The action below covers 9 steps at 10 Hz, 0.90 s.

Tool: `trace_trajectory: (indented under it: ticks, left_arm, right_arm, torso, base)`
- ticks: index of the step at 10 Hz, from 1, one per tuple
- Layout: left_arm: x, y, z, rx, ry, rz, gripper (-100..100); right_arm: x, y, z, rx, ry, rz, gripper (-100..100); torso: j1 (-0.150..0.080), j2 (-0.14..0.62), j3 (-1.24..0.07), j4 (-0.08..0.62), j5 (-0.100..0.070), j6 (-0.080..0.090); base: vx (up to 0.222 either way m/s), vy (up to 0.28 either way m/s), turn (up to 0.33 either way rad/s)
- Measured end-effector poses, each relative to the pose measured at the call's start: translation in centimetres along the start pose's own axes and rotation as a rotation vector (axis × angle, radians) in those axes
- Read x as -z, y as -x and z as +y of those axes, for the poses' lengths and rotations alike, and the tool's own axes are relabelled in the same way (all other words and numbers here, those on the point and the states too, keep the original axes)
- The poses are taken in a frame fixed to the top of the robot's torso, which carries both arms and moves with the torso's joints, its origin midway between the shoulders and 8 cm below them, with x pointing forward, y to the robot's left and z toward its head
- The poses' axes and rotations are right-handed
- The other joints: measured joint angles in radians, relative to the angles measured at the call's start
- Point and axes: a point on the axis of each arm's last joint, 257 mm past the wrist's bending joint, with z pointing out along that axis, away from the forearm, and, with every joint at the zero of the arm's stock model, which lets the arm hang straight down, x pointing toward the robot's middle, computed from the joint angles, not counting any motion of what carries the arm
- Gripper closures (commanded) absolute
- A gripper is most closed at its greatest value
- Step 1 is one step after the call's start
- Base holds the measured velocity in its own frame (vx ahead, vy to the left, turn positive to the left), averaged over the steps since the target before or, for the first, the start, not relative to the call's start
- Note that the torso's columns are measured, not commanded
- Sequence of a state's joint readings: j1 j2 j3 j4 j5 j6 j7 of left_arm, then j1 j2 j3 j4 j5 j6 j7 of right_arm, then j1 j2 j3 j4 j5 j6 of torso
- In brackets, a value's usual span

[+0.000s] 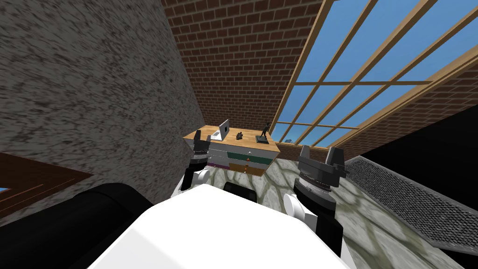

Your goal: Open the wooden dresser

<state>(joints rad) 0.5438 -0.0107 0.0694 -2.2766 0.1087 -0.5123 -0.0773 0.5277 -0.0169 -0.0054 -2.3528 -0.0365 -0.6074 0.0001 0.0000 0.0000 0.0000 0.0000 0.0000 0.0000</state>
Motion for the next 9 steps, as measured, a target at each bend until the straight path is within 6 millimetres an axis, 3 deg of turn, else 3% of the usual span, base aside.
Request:
trace_trajectory:
  ticks: [2, 9]
  left_arm:
    - [0.00, 0.00, 0.00, 0.000, 0.000, 0.000, 0]
    - [-0.01, 0.00, -0.02, 0.000, 0.000, 0.000, 0]
  right_arm:
    - [0.00, 0.00, 0.00, 0.000, 0.000, 0.000, 0]
    - [-0.01, 0.00, 0.02, 0.000, 0.000, 0.000, 0]
  torso:
    - [0.000, 0.104, -0.209, 0.105, 0.000, 0.000]
    - [0.000, 0.618, -1.234, 0.617, 0.000, 0.000]
  base:
    - [0.000, 0.000, 0.000]
    - [0.000, 0.000, 0.000]
